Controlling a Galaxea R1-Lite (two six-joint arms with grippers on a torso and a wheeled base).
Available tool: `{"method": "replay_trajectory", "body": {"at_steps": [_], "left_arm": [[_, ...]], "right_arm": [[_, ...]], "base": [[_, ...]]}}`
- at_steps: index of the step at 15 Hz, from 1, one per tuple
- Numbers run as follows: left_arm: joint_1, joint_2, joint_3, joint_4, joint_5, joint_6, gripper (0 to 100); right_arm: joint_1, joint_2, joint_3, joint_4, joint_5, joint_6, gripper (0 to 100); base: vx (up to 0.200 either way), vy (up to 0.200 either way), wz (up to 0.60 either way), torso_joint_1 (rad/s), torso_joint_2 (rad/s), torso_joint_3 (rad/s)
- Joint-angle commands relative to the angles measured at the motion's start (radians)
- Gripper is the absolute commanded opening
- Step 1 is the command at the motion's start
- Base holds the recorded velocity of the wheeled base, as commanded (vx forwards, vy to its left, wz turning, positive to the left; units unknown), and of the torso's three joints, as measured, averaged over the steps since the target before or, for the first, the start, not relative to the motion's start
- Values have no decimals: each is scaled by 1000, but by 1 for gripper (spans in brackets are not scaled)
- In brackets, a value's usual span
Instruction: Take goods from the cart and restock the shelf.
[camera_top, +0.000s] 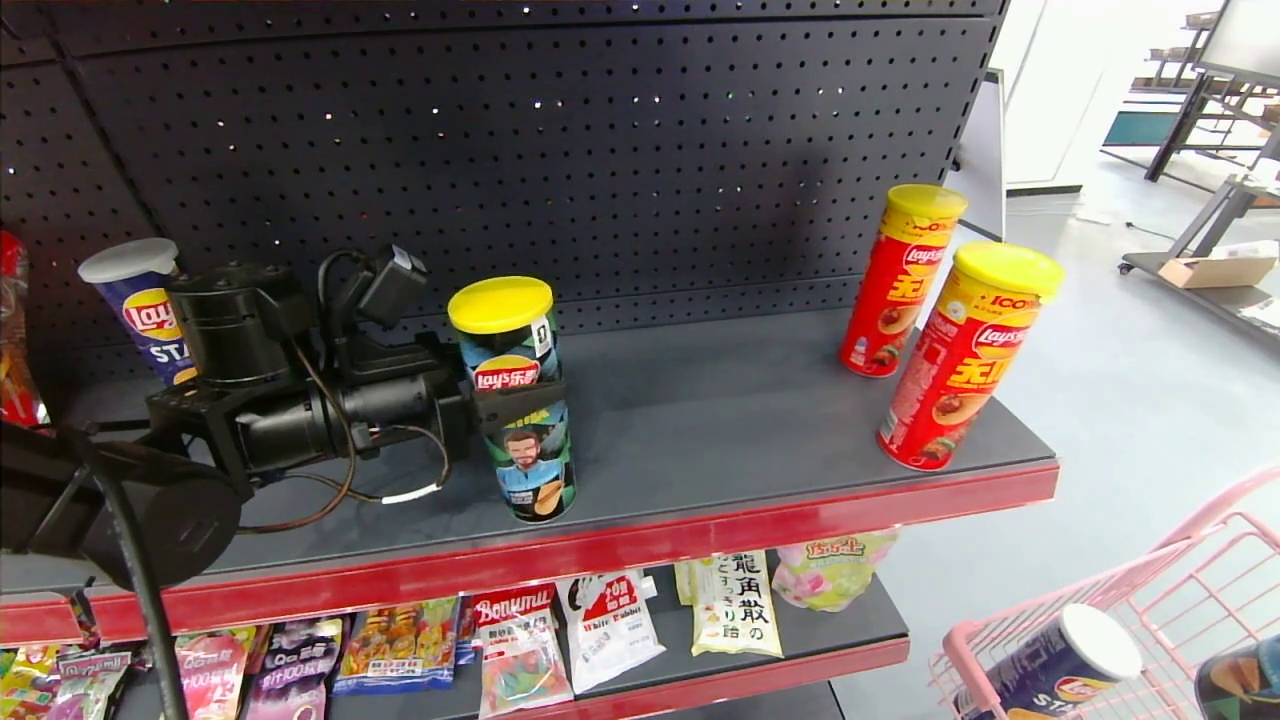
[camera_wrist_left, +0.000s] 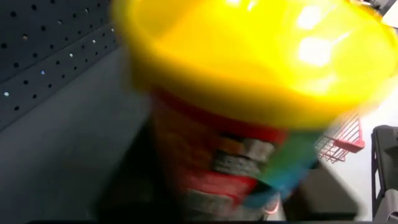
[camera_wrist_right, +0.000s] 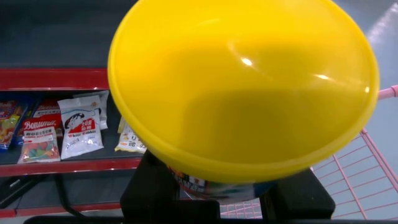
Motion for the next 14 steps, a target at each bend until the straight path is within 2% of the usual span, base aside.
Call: {"method": "replay_trajectory", "body": {"at_steps": [1,4,9,14], "left_arm": [[0,2,5,-8,5,2,100],[2,-12,14,-35,4,1,100],[5,-69,91,-41,2,1,100],[69,-146,191,-43,-2,5,100]], "right_arm": [[0,0,-2,0,0,0,0],[0,-1,-3,0,0,0,0],[0,-1,-9,0,-2,0,0],[0,2,-22,6,6,-2,0]], "base": [[0,0,0,0,0,0],[0,0,0,0,0,0],[0,0,0,0,0,0],[0,0,0,0,0,0]]}}
